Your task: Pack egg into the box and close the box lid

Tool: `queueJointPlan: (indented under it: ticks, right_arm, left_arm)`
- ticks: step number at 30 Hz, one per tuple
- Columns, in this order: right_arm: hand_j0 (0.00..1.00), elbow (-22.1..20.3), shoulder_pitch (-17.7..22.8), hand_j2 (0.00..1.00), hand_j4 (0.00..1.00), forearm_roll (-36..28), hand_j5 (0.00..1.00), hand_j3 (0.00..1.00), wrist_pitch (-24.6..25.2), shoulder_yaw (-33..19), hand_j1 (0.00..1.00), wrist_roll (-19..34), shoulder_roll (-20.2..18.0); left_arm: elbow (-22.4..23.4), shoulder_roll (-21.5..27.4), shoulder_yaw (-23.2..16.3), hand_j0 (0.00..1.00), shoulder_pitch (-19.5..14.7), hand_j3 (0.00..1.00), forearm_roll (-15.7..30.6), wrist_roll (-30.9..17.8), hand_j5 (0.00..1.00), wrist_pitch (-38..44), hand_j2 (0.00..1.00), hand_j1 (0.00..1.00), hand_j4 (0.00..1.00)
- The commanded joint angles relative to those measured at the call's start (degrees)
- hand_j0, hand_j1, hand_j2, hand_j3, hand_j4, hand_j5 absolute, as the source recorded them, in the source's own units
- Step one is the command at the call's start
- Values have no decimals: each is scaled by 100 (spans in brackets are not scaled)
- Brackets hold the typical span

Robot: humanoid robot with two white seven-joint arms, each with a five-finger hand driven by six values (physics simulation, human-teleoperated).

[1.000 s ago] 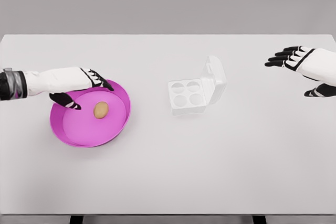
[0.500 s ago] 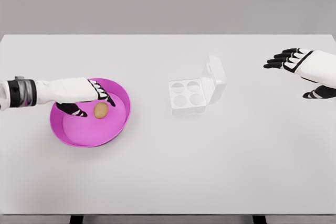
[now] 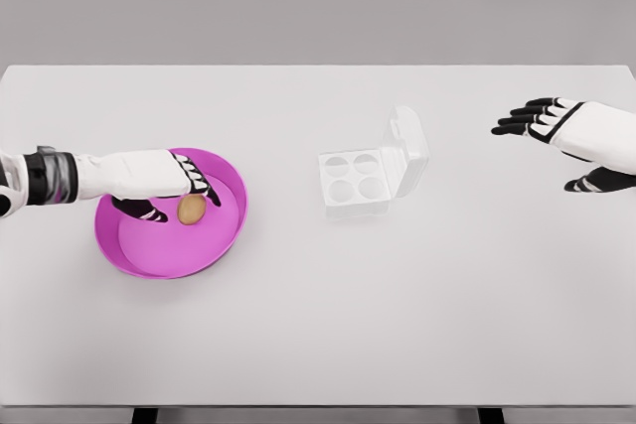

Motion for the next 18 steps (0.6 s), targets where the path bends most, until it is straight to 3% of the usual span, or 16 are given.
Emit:
queueJointPlan:
  ticks: [1,18]
  right_arm:
    - [100,1,0,100,100,-33,100,100,17,0,100,-3,17]
    - [100,1,44,100,100,-24,100,100,17,9,100,-3,17]
  left_arm:
    - [-14,-49,2,80,0,80,-46,2,80,14,80,80,80]
    - [-5,-128,2,73,44,73,-222,2,73,14,73,73,73]
